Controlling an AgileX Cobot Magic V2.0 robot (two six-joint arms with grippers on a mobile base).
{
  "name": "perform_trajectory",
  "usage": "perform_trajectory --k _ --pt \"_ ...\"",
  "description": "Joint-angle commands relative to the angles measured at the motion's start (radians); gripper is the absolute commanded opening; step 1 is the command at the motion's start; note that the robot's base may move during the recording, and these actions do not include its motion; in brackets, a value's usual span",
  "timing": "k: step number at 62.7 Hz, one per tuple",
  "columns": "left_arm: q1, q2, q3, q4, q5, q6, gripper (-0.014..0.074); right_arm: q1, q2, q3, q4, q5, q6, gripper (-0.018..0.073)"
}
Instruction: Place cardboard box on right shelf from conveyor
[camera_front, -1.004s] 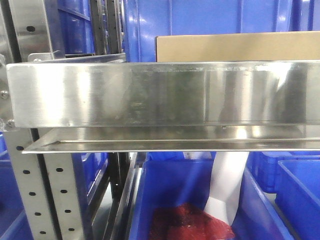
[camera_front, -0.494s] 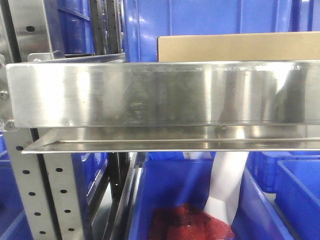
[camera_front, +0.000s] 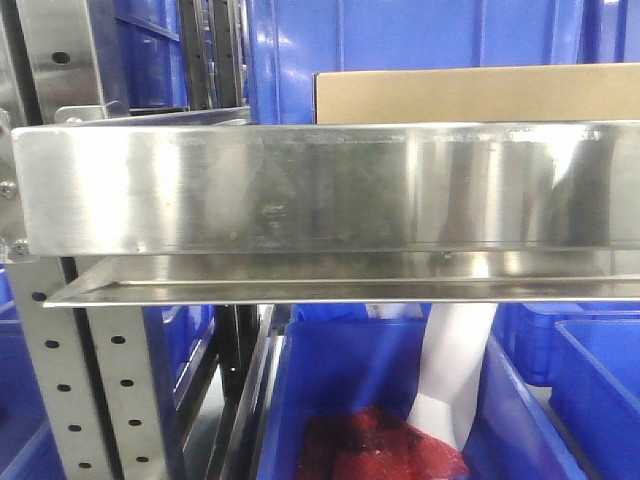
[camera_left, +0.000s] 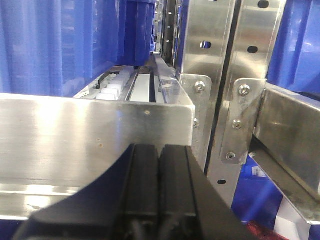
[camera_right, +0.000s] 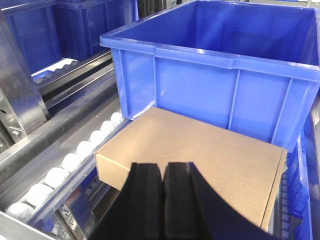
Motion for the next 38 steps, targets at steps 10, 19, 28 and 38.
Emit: perform_trajectory --k 10,19,28,38 --pt "-0.004 -0.011 -0.004 -0.007 -0.091 -0.005 -0.0119 -0.032 -0.090 0.096 0.034 -0.119 -0.157 0.0036" --pt "-0.004 -0.011 -0.004 -0.007 -0.091 -0.005 -0.0119 -0.142 -0.221 0.282 0.121 -0.177 -0.200 0.0036" --pt "-0.004 -0.011 -0.004 -0.007 -0.091 -0.005 -0.0119 -0.261 -0.405 0.503 0.150 -0.262 -0.200 0.0036" --pt "-0.004 -0.011 -0.004 -0.007 -0.091 -0.005 -0.0119 -0.386 -0.590 0.698 0.173 -0.346 -0.201 0.0036"
